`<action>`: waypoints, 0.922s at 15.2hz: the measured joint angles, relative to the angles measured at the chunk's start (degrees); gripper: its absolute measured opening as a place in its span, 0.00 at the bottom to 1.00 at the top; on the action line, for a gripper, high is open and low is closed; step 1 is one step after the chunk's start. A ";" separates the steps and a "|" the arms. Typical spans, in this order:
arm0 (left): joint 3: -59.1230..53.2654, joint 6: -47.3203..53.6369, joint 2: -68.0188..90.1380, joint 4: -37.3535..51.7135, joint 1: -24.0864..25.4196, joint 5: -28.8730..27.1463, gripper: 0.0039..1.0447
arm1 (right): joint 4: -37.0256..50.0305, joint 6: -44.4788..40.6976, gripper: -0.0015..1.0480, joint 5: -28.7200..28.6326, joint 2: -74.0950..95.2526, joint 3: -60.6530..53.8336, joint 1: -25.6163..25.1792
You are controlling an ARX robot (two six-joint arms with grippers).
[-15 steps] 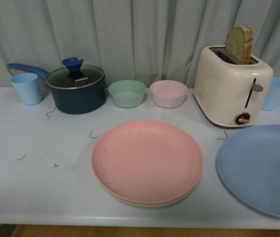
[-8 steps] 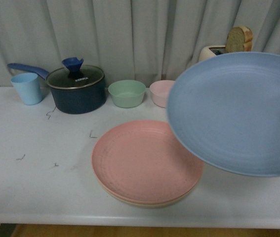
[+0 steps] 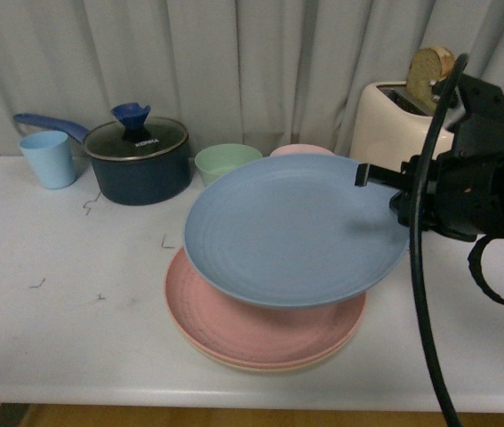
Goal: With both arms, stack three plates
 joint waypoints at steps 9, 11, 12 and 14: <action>0.00 0.00 0.00 -0.02 0.00 -0.02 0.94 | -1.01 1.36 0.04 2.97 8.15 2.49 2.91; 0.00 0.00 0.00 0.00 0.00 -0.02 0.94 | 0.31 1.92 0.26 1.46 8.41 2.34 3.21; 0.00 0.00 0.00 0.00 0.00 -0.02 0.94 | 1.03 1.92 0.36 1.36 8.26 1.81 3.15; 0.00 0.00 0.00 0.00 0.00 -0.02 0.94 | 3.30 2.64 0.59 1.14 5.86 -1.62 2.60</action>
